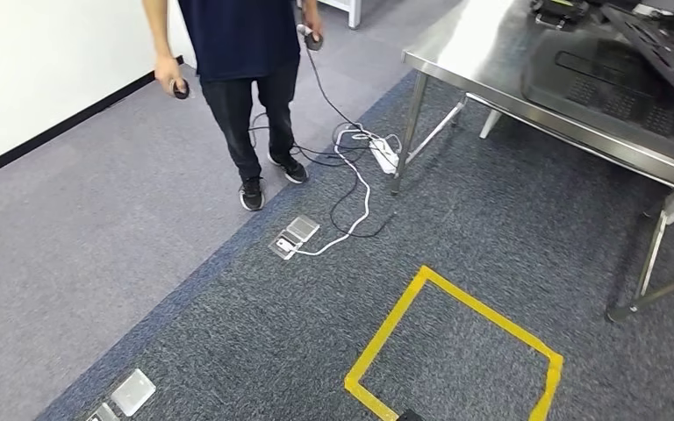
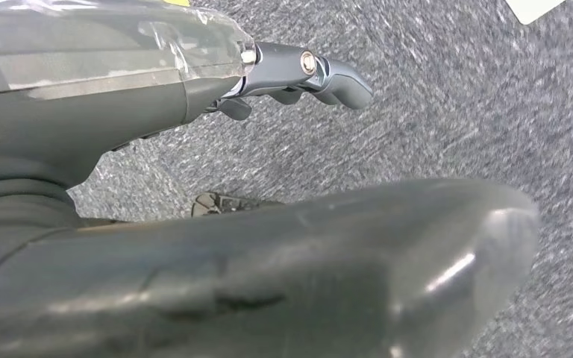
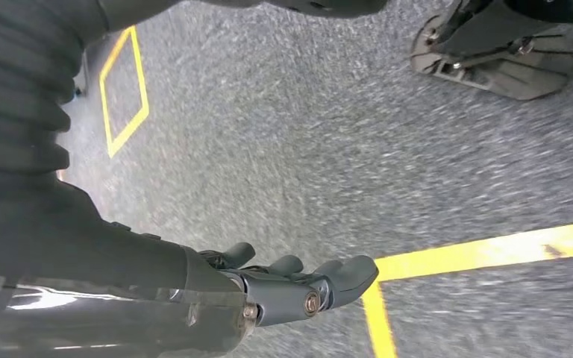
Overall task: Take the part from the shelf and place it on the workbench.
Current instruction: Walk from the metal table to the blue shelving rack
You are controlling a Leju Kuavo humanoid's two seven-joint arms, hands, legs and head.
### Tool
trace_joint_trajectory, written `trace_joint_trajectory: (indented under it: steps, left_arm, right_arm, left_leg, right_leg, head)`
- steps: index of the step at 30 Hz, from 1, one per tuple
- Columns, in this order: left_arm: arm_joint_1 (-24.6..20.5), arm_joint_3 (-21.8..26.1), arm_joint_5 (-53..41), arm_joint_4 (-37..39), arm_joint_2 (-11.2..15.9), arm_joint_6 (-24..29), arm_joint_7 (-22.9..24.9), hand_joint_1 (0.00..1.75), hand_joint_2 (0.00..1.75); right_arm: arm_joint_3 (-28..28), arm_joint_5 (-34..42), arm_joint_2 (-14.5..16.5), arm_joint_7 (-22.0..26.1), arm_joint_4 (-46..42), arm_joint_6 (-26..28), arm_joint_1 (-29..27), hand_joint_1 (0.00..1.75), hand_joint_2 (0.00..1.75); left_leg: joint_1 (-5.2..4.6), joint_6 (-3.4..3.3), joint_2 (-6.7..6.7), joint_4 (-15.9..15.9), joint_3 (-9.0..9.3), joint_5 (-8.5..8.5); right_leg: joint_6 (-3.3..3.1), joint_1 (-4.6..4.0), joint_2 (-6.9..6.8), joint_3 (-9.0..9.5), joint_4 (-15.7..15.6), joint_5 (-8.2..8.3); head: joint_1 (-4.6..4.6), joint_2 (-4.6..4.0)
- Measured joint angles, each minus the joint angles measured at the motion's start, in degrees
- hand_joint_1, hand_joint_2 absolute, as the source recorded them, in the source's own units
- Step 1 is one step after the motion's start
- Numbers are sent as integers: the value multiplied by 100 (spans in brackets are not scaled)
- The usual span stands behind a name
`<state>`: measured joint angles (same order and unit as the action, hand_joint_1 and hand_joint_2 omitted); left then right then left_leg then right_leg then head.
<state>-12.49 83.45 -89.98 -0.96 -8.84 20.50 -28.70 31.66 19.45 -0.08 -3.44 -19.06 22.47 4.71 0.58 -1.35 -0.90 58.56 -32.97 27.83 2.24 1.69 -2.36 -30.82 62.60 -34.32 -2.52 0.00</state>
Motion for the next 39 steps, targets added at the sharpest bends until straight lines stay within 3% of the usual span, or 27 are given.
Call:
trace_joint_trajectory:
  steps: [2,3,4,6,8,10,12,14,17,18,19,20,21,23,25,27,28,30,32,33,34,35,36,37,39]
  left_arm:
    - [-16,0,-1,0,-5,-1,9,0,0]
    - [-18,0,-1,0,-8,-2,15,0,0]
    - [-18,0,-1,0,-11,-2,21,0,0]
    - [-22,0,-1,0,-17,-3,30,0,0]
    - [-32,-1,-1,0,-27,-4,36,0,0]
    - [-38,-1,-1,0,-36,-4,47,0,0]
    - [-29,0,-1,0,-38,-4,59,0,0]
    - [-21,0,-1,1,-38,-4,64,0,0]
    - [-31,-1,-1,2,-39,-5,66,0,0]
    - [-29,-2,-1,2,-39,-5,67,0,0]
    - [-24,-2,-1,2,-39,-6,67,0,0]
    - [-19,-2,-1,1,-39,-6,68,0,0]
    - [-16,-2,-1,1,-39,-6,68,0,0]
    - [-23,-2,-1,0,-39,-6,68,0,0]
    - [-31,-2,-2,1,-39,-7,70,0,0]
    - [-23,-2,-2,1,-39,-8,74,0,0]
    - [-17,-2,-2,0,-39,-8,75,0,0]
    - [-24,-2,-1,0,-40,-8,76,0,0]
    - [-36,-2,-1,1,-44,-9,76,0,0]
    - [-38,-2,-1,1,-46,-9,76,0,0]
    - [-35,-2,-1,1,-48,-9,76,0,0]
    - [-32,-2,-1,1,-48,-10,77,0,0]
    - [-31,-2,-1,0,-48,-10,78,0,0]
    - [-30,-3,-1,0,-50,-11,78,0,0]
    - [-35,-4,-1,1,-53,-16,84,0,0]
  right_arm:
    - [25,46,-5,-2,1,1,-19,0,175]
    - [39,66,-9,-4,2,1,-32,0,175]
    - [52,78,-12,-6,2,1,-43,0,175]
    - [80,83,-17,-8,2,0,-51,0,175]
    - [108,81,-22,-11,2,-3,-52,0,175]
    - [144,85,-26,-16,2,-7,-50,0,175]
    - [178,100,-23,-23,2,-9,-39,0,175]
    - [203,113,-27,-26,1,-9,-30,0,175]
    - [240,144,-39,-23,0,-11,-35,0,175]
    - [256,156,-39,-23,0,-13,-38,0,175]
    - [272,165,-40,-23,0,-15,-38,0,175]
    - [285,169,-40,-23,0,-15,-35,0,175]
    - [292,173,-40,-23,0,-16,-29,0,175]
    - [304,175,-40,-23,0,-21,-20,0,175]
    - [316,177,-40,-23,0,-28,-11,0,175]
    - [336,177,-40,-23,0,-31,10,0,175]
    - [344,176,-42,-23,0,-31,22,0,175]
    - [355,176,-47,-21,0,-31,36,0,175]
    - [368,180,-52,-21,0,-31,24,0,175]
    - [376,186,-55,-23,0,-31,11,0,175]
    - [385,197,-57,-26,0,-32,-2,0,175]
    - [392,218,-60,-27,0,-33,-13,0,175]
    - [398,241,-62,-27,0,-34,-19,0,175]
    - [402,265,-66,-24,0,-36,-22,0,175]
    - [416,311,-72,-11,1,-28,-29,0,175]
  left_leg:
    - [-18,-43,99,-2,-5,-3]
    - [-29,-52,164,1,-4,-2]
    - [-37,-55,231,8,-2,0]
    - [-41,-50,379,33,3,6]
    - [-41,-16,517,87,-18,27]
    - [-36,48,634,127,-67,31]
    - [-20,122,744,127,-96,13]
    - [-25,188,633,260,-150,105]
    - [-19,272,244,1187,-579,572]
    - [-7,289,192,1503,-732,681]
    - [2,295,166,1640,-797,687]
    - [6,292,143,1574,-759,596]
    - [6,278,107,1284,-607,419]
    - [-29,221,-89,506,-221,110]
    - [-82,148,-222,120,-54,30]
    - [-108,82,-152,87,-60,31]
    - [-99,50,-109,54,-46,16]
    - [-64,-28,-21,-25,-12,-26]
    - [-57,-76,81,-49,-4,-41]
    - [-62,-86,144,-46,-6,-41]
    - [-67,-89,214,-40,-4,-39]
    - [-68,-87,287,-31,-2,-37]
    - [-65,-81,364,-17,-1,-33]
    - [-60,-68,439,4,-1,-24]
    - [-60,-17,574,71,-33,5]
  right_leg:
    - [-9,-19,171,-362,762,-360]
    - [-12,-31,198,-515,1064,-438]
    - [-18,-37,209,-584,1168,-397]
    - [-45,-37,253,-440,742,-17]
    - [-75,-16,482,-162,23,326]
    - [-94,-12,659,-51,-291,397]
    - [-141,-16,583,-42,-322,407]
    - [-207,-1,448,-11,-370,432]
    - [-265,-12,202,14,-395,430]
    - [-271,-20,119,16,-393,422]
    - [-273,-24,42,22,-392,413]
    - [-268,-25,-28,31,-391,403]
    - [-258,-25,-90,48,-391,391]
    - [-221,-36,-201,93,-392,357]
    - [-173,-56,-291,124,-398,330]
    - [-117,-64,-373,161,-423,322]
    - [-88,-56,-359,184,-418,297]
    - [-50,-42,-143,99,-160,91]
    - [-39,-38,126,-229,538,-278]
    - [-34,-39,179,-408,892,-404]
    - [-28,-40,205,-531,1110,-429]
    - [-27,-39,217,-559,1109,-332]
    - [-30,-35,233,-497,907,-142]
    - [-36,-26,283,-359,541,100]
    - [-52,-3,527,-115,-105,379]
  head:
    - [-42,0]
    - [-56,0]
    - [-64,0]
    - [-73,0]
    - [-88,0]
    - [-90,0]
    - [-85,0]
    - [-56,0]
    - [21,0]
    - [26,0]
    - [28,0]
    - [30,0]
    - [31,0]
    - [36,0]
    - [35,0]
    - [31,0]
    - [28,0]
    - [6,0]
    - [-37,0]
    - [-51,0]
    - [-60,0]
    - [-61,0]
    - [-64,0]
    - [-70,0]
    - [-81,0]
